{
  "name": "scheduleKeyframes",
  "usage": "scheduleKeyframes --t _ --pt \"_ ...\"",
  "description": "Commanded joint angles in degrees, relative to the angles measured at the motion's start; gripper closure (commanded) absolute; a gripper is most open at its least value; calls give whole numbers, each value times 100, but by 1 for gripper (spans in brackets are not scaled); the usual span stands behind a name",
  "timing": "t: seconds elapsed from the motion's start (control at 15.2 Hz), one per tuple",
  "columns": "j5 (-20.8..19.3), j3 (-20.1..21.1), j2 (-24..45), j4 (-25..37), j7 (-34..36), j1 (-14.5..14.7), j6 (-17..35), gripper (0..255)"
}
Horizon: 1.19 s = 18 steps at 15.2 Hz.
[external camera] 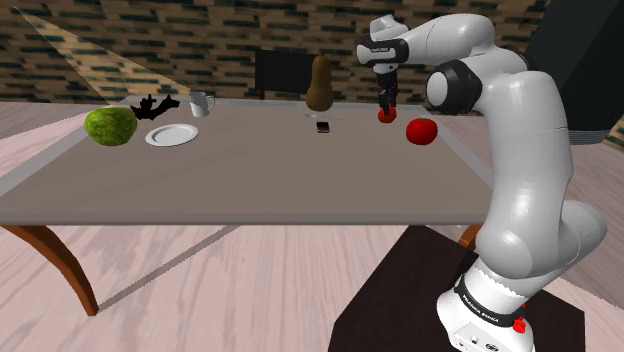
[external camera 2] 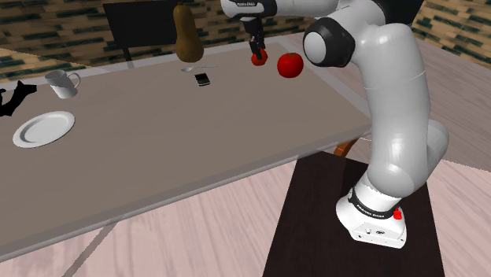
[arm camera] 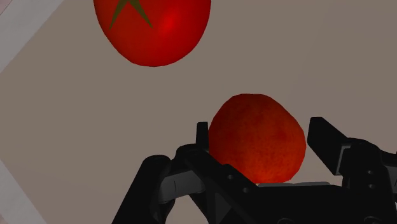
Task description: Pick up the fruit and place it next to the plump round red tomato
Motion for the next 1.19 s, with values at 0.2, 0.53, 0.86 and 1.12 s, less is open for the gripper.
scheduleKeyframes --t 0.2,0.53,0.86,1.12 --pt "-10 8 -1 -390 89 8 382 255" --pt "-17 16 41 -703 172 13 726 255" --pt "-22 25 120 -957 250 13 1049 255" --pt "-23 31 183 -1086 295 11 1235 255"
